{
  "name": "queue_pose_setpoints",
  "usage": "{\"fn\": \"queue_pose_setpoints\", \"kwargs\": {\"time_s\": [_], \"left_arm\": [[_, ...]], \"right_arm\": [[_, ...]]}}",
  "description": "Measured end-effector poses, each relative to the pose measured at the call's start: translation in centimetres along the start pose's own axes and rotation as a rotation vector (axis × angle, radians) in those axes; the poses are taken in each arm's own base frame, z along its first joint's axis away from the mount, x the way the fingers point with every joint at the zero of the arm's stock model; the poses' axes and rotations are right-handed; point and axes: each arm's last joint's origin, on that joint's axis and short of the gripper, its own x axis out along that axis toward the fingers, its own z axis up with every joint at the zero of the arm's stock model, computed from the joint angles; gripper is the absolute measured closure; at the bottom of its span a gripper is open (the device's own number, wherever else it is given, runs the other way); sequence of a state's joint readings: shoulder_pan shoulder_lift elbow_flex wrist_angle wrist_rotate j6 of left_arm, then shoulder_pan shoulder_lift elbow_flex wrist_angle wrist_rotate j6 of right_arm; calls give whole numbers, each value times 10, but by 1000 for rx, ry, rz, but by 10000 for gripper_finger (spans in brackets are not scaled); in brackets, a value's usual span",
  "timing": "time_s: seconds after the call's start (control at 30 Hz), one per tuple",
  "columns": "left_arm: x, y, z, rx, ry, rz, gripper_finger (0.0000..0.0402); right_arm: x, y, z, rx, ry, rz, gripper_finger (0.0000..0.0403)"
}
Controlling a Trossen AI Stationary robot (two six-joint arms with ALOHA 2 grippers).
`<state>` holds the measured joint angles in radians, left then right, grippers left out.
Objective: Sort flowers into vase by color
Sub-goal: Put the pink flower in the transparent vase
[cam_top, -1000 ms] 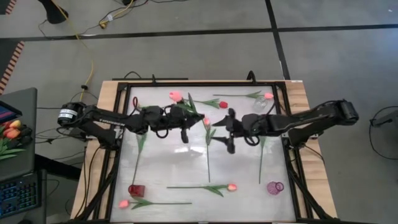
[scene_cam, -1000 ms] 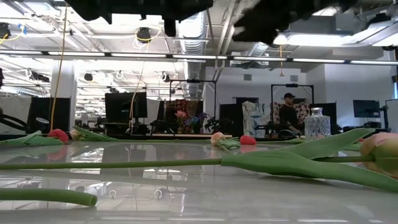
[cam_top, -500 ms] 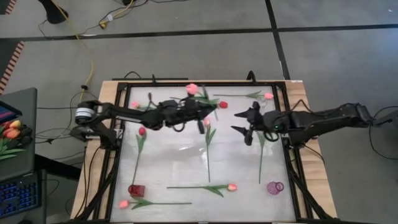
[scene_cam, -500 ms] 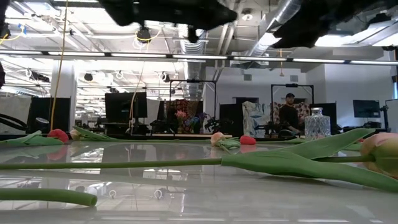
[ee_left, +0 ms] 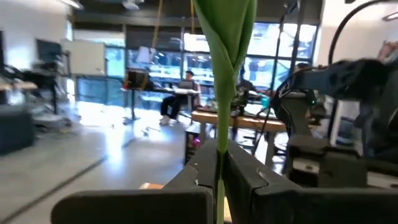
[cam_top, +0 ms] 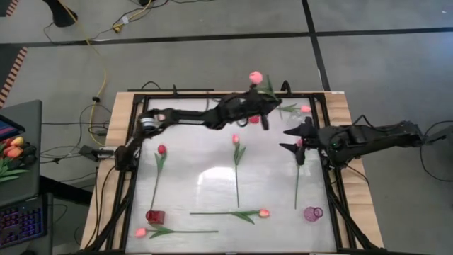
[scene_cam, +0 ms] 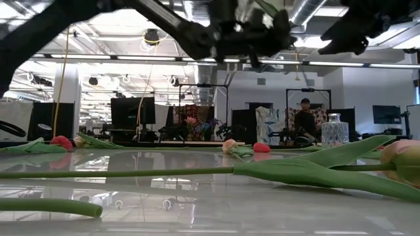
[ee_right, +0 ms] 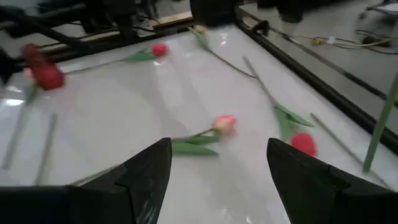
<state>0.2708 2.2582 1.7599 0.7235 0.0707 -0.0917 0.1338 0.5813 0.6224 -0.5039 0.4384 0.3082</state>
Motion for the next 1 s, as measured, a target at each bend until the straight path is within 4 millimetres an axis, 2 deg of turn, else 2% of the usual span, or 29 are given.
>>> {"fn": "queue_pose_setpoints", "kwargs": {"time_s": [0.13,0.37,0.7,1.0], "left_arm": [[27,7,-16,-37,-2,-48,401],[53,9,-17,-29,-34,-74,401],[57,11,-14,21,-64,-18,401],[57,13,-13,64,-77,68,401]], "right_arm": [[-8,-8,-5,10,12,-64,113],[-26,-19,-10,62,-8,-60,113],[-49,-30,-11,81,-112,-24,113],[-57,-35,-11,49,-158,-26,113]]}}
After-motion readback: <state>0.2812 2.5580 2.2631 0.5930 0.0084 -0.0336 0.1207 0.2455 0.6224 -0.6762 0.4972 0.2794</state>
